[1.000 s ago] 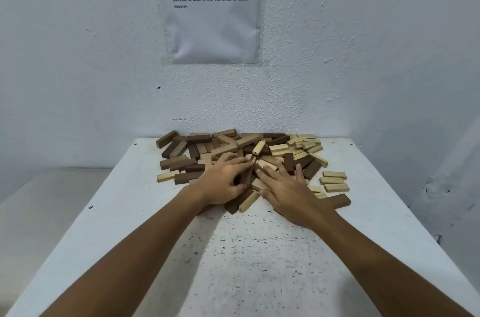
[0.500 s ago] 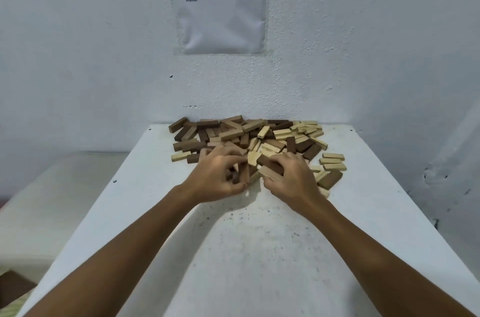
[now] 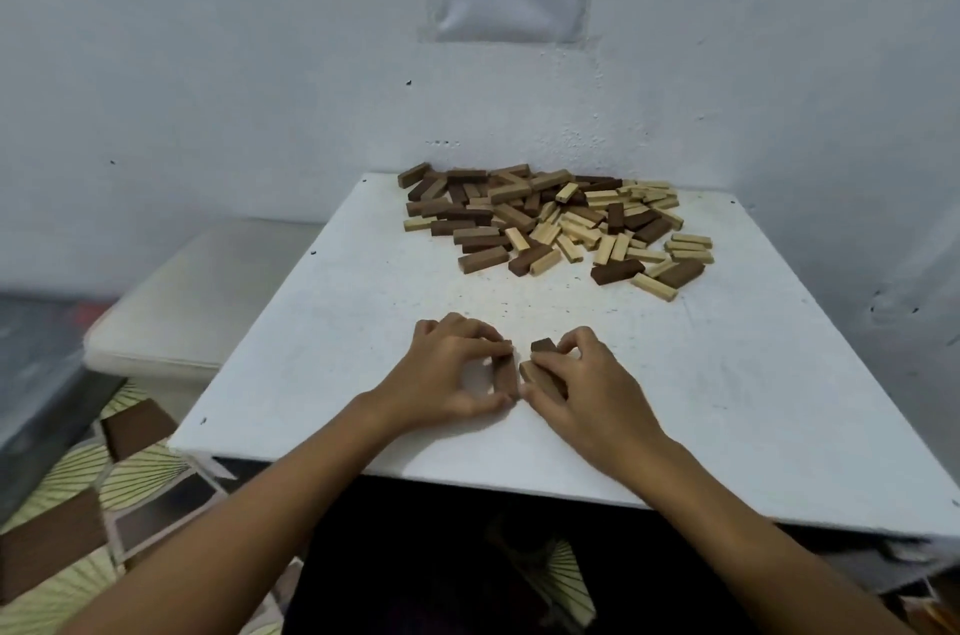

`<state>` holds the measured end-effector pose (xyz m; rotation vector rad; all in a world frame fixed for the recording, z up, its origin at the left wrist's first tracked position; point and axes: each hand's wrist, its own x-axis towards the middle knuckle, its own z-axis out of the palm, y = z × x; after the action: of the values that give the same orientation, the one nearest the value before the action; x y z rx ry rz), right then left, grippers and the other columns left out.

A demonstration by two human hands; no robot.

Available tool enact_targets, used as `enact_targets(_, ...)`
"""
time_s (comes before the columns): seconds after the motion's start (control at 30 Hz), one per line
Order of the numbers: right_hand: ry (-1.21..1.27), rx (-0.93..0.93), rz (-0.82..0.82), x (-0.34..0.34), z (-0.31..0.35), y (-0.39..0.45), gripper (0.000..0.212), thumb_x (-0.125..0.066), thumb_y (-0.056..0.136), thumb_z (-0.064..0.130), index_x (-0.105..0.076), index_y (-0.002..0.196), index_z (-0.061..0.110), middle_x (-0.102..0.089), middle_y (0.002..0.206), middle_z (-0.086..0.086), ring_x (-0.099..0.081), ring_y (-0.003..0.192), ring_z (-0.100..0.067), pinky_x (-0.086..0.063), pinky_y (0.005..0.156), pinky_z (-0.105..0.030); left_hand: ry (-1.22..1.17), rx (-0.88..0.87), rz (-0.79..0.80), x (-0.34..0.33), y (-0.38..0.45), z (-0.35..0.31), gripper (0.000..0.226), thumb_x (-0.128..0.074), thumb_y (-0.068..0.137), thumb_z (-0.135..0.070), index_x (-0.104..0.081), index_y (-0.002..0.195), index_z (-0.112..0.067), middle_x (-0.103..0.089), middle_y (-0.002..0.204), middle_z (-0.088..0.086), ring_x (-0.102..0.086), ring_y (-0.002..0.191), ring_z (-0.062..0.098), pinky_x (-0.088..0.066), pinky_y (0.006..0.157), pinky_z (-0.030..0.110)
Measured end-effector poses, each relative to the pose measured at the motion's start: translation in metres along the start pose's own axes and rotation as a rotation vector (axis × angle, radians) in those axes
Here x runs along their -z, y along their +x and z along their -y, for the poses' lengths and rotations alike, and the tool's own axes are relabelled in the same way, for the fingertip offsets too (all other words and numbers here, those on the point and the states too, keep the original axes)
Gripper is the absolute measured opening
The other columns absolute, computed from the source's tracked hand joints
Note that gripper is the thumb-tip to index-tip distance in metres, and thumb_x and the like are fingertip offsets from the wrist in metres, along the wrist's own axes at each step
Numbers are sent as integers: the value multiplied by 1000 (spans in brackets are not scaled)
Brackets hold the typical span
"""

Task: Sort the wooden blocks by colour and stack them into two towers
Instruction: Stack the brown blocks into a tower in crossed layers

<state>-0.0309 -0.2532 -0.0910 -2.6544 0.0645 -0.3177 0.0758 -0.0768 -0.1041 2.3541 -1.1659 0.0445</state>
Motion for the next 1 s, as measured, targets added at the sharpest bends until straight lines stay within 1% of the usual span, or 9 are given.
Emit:
enact_targets(0.1,89,-22,99,7,10,-17,41,-56,91,50,-64,122,25,-40,116,3,-53,104,-18,-47,85,-31,-17,3,30,3,-19,-6,63,-58,72,-67,-65,125,-33,-57,125,-15,-42,119,3,-28,101,39)
enact_targets(0.17,147,-11,162,14,10,-21,47,-62,88,47,-59,131,28,-38,123,5,-51,113,-17,-45,95,-31,-7,15,62,4,-27,-11,69,-58,70,-71,-61,129,-35,-52,132,-13,-38,124,4,-25,105,39)
enact_targets(0.27,116,12,306,27,-2,-13,70,-73,80,38,-43,144,33,-27,148,7,-29,136,-15,-33,109,-33,-2,33,116,5,-32,-18,84,-63,65,-76,-51,138,-37,-40,147,-13,-27,135,5,-19,110,37)
enact_targets(0.37,104,-2,426,32,-16,-10,86,-77,78,37,-31,150,35,-19,157,11,-12,142,-10,-23,112,-35,-12,39,137,1,-31,-29,94,-62,59,-80,-52,138,-32,-42,148,-12,-27,135,6,-19,108,35)
enact_targets(0.47,177,32,377,22,-25,-12,79,-78,78,36,-40,147,32,-33,151,11,-19,135,-2,-23,105,-26,-65,50,111,-2,-27,-33,89,-58,58,-78,-61,131,-26,-53,138,-7,-36,128,8,-27,105,36)
enact_targets(0.6,217,22,282,16,-27,-11,70,-82,73,39,-54,136,30,-46,132,11,-31,123,-3,-31,102,-28,-126,43,91,-2,-23,-30,83,-62,60,-73,-66,125,-22,-61,131,-4,-45,121,11,-38,100,35)
enact_targets(0.77,188,33,216,11,-24,-14,74,-83,66,51,-57,132,31,-47,119,14,-37,115,-3,-37,96,-28,-165,77,78,1,-27,-29,81,-61,61,-71,-67,124,-21,-59,135,-2,-48,119,13,-42,97,35)
enact_targets(0.9,230,22,277,17,-27,-12,81,-85,65,50,-50,138,37,-36,135,18,-31,126,-1,-33,103,-29,-161,110,147,8,-30,-26,94,-70,57,-72,-51,139,-30,-47,146,-9,-37,130,10,-33,107,35)
enact_targets(1.0,196,21,343,22,-28,-9,89,-84,68,46,-40,145,37,-26,152,18,-19,138,-5,-25,113,-37,-169,176,197,13,-30,-17,96,-76,57,-67,-40,142,-43,-46,140,-8,-38,130,15,-32,109,39)
